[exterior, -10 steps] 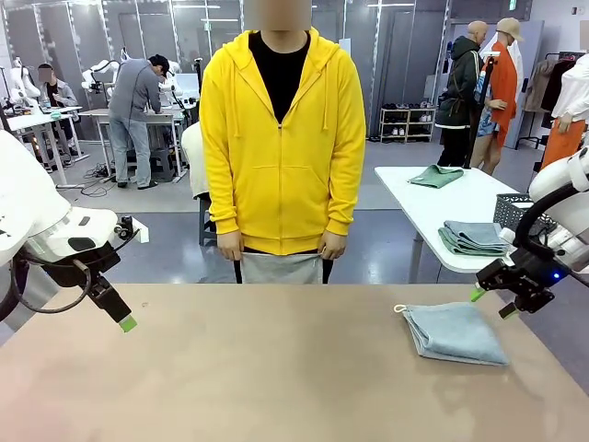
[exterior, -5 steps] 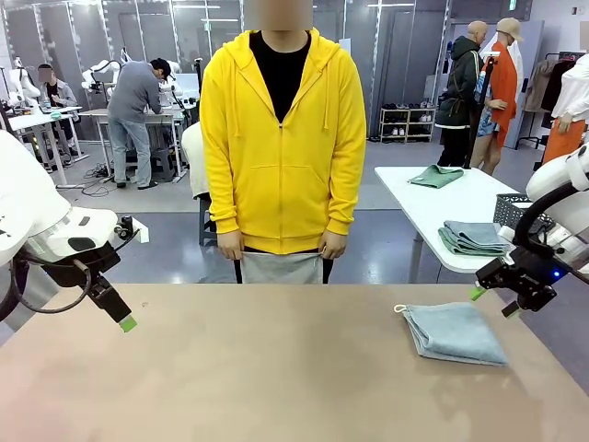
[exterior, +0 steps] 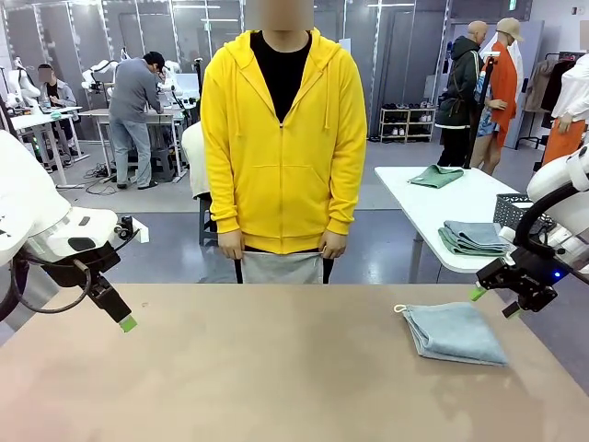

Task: Fold the towels and place them in the basket.
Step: When a person lays out a Towel with hook on the table, fold it in half twice.

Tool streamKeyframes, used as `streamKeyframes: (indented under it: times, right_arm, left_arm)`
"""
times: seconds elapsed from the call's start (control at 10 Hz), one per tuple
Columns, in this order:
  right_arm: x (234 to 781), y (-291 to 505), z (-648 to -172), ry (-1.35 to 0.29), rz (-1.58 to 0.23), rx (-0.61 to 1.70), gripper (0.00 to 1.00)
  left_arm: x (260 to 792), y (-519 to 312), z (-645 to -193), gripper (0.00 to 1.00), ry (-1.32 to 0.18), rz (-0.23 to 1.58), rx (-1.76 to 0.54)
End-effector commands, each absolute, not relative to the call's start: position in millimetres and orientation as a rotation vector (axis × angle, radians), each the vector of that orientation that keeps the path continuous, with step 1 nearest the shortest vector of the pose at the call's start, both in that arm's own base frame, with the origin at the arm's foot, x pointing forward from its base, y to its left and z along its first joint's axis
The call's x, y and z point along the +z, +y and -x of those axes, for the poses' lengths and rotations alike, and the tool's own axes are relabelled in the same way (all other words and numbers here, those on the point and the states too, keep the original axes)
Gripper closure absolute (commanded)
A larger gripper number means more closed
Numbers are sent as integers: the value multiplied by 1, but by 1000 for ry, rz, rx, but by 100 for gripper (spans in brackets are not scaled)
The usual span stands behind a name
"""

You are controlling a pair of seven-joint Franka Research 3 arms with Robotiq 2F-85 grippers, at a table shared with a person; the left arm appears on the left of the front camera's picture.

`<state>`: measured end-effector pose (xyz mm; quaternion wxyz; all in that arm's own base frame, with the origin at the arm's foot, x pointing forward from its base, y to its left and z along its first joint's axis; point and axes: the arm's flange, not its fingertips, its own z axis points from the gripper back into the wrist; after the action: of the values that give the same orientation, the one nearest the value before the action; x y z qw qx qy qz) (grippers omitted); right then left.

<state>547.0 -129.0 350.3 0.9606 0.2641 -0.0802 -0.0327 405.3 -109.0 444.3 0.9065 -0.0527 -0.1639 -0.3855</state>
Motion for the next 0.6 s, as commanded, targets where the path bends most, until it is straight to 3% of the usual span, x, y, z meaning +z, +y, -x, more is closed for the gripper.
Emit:
streamKeyframes:
  times: [0.0, 0.3, 0.5]
  right_arm:
    - [350, -130, -550, -165, -551, -60, 0]
    - [350, -129, -547, -163, -535, -66, 2]
    - [401, -125, -533, -289, -558, 109, 0]
  left_arm:
    - [444, -110, -408, 0, -335, 94, -787]
    - [444, -110, -408, 0, -335, 94, -787]
    - [463, -103, -409, 0, -345, 181, -813]
